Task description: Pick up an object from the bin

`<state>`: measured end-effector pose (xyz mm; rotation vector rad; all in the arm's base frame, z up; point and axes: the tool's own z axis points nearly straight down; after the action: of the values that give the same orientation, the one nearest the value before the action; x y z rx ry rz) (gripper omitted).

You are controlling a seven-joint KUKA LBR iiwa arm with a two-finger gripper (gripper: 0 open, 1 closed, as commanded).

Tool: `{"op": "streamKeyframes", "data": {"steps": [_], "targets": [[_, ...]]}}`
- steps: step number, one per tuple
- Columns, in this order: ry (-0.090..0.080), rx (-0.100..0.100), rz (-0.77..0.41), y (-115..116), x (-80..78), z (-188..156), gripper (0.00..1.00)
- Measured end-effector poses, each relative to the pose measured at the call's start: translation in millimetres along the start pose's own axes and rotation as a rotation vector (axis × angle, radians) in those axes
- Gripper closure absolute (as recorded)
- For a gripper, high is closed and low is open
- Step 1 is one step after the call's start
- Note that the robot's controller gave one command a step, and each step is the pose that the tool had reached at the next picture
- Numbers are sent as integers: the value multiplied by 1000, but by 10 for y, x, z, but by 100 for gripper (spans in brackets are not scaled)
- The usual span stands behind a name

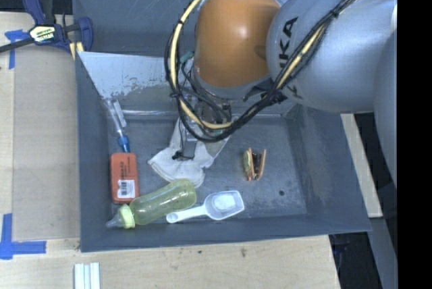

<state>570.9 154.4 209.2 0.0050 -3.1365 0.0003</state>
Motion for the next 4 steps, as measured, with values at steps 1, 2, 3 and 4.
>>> {"op": "streamKeyframes", "data": {"steps": [1, 2, 3, 4], "targets": [[-8, -1, 3, -9, -15, -51, 0], [-13, -2, -68, -173, 147, 328, 0], [-9, -1, -57, -433, -64, 803, 0], [-7, 0, -93, -501, 28, 1047, 0]]}}
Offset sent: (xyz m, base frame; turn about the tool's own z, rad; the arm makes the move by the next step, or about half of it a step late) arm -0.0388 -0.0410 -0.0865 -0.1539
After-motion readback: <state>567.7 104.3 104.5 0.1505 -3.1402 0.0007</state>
